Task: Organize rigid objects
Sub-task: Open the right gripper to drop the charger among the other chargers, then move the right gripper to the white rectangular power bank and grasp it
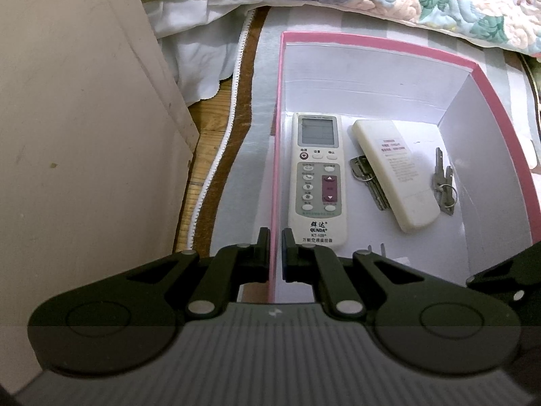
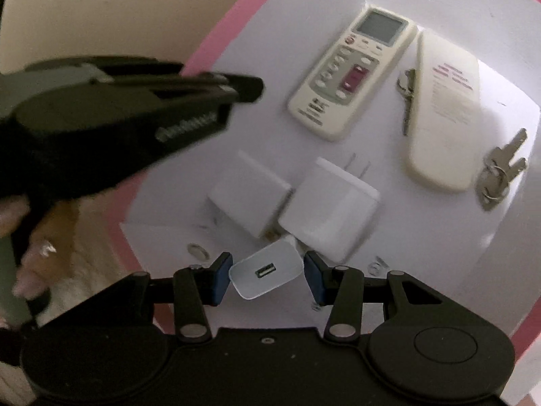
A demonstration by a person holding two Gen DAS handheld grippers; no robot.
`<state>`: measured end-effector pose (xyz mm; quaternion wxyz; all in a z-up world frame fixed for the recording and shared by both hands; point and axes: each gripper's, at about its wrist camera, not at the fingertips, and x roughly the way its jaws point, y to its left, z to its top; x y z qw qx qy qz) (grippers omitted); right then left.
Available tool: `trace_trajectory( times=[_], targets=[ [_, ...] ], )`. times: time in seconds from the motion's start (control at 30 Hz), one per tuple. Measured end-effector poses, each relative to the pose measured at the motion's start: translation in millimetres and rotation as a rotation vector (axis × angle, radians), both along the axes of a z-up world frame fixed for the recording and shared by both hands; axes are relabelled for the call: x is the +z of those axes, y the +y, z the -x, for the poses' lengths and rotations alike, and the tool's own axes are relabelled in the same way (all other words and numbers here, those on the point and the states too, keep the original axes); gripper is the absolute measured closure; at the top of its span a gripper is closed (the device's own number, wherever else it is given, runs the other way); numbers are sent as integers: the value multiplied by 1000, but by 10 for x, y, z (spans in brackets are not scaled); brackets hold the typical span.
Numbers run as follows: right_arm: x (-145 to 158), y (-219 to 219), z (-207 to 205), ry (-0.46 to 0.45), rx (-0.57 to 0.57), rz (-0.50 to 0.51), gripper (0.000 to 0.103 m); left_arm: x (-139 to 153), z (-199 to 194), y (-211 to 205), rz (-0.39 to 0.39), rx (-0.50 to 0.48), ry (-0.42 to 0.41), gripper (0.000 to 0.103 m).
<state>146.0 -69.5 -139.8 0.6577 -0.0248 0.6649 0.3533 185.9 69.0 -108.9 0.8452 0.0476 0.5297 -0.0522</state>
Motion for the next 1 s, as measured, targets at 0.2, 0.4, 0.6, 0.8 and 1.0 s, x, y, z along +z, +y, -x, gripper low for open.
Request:
trace_trajectory(
  times=[0.2,0.4,0.6,0.8,1.0],
  targets=[
    [215,-54,196,-97,70,72,40,2,3,0,0,-6,-1,98],
    [773,-262,459,-279,110,80,40,1,0,5,10,0,6,97],
    [1262,-677,527,-456,59,18,31,-5,2,14,13,-5,5,97],
    [1405,-1058,358,-586,-5,89,30,-9,0,5,12,-9,3,97],
    [1543,-1421,188,-574,-53,190,30,3,-6,9,14,-8,-18,99]
  ],
)
